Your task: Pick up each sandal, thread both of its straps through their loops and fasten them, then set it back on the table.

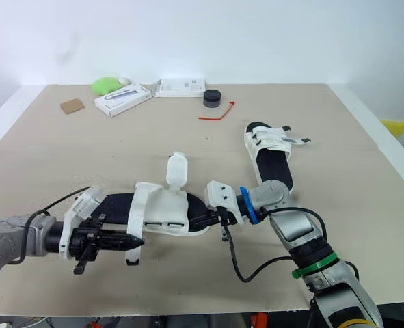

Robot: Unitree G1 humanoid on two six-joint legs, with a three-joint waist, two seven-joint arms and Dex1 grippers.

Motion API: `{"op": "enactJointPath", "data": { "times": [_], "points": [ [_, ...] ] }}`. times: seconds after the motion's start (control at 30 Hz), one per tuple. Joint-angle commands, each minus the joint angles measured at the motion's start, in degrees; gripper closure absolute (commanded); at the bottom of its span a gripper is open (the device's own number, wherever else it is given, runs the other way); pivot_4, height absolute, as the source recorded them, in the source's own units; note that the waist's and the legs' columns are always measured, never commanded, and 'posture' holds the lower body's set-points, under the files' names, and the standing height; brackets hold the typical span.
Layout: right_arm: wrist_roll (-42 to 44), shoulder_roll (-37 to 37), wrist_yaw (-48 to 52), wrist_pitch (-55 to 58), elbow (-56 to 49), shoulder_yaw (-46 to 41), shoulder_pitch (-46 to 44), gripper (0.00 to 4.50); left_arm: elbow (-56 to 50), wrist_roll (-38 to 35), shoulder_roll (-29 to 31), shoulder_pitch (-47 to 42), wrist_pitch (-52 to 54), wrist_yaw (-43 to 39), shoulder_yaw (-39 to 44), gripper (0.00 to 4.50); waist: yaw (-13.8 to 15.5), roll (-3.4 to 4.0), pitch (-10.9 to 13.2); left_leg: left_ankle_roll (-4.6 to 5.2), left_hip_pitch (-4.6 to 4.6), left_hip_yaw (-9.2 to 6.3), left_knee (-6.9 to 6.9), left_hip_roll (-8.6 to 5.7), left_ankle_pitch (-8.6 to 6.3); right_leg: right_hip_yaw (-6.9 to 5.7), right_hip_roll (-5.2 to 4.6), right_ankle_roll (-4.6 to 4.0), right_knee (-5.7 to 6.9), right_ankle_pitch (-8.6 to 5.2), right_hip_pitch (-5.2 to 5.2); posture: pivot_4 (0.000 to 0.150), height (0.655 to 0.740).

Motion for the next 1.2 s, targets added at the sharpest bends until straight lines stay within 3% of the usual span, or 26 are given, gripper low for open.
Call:
{"op": "enactJointPath", "data": {
  "times": [0.03, 0.27, 0.47, 0.87, 1.2],
  "points": [
    [-0.1, -0.2, 0.3, -0.7, -1.2, -0.3, -0.9, 4.50, 2.6, -7.0, -2.6, -5.4, 2.6, 4.2, 4.2, 4.48, 0.0, 0.00, 0.0, 0.00, 0.01, -0.01, 0.00, -0.01, 0.00, 0.01, -0.01, 0.01, 0.00, 0.01, 0.01, 0.150, 0.7400],
    [-0.3, -0.2, 0.1, -1.0, -1.2, -0.3, -0.8, 4.50, 12.1, -6.7, -9.3, -15.2, 3.4, 11.4, 4.0, 4.48, 0.0, -0.02, 0.0, -0.01, 0.01, -0.03, 0.00, -0.07, 0.00, 0.02, 0.00, -0.04, 0.00, 0.04, 0.01, 0.150, 0.7400],
    [-0.4, -0.2, -0.4, -0.9, -2.0, -0.4, -0.2, 4.50, 14.2, -4.8, -13.1, -16.0, 4.6, 12.4, 1.7, 4.48, 0.0, -0.03, 0.0, -0.02, 0.00, -0.05, 0.00, -0.10, 0.00, 0.03, 0.00, -0.13, -0.01, 0.11, 0.01, 0.150, 0.7400],
    [-0.2, -0.5, -1.0, -0.5, -2.8, -0.5, 0.4, 4.50, 11.3, -8.0, -10.5, -12.6, 10.1, 10.0, 3.1, 4.48, 0.0, -0.03, 0.0, -0.04, 0.01, -0.06, 0.00, -0.08, 0.01, 0.03, 0.03, -0.09, 0.00, 0.08, 0.01, 0.150, 0.7400],
    [-0.3, -0.2, -0.7, -0.7, -2.1, -0.3, -0.2, 4.50, 11.2, -3.4, -10.5, -12.0, 7.6, 8.7, 0.8, 4.48, 0.0, -0.03, 0.0, -0.04, 0.01, -0.07, 0.00, -0.08, 0.01, 0.02, 0.06, -0.10, 0.00, 0.07, 0.01, 0.150, 0.7400]
  ]
}}
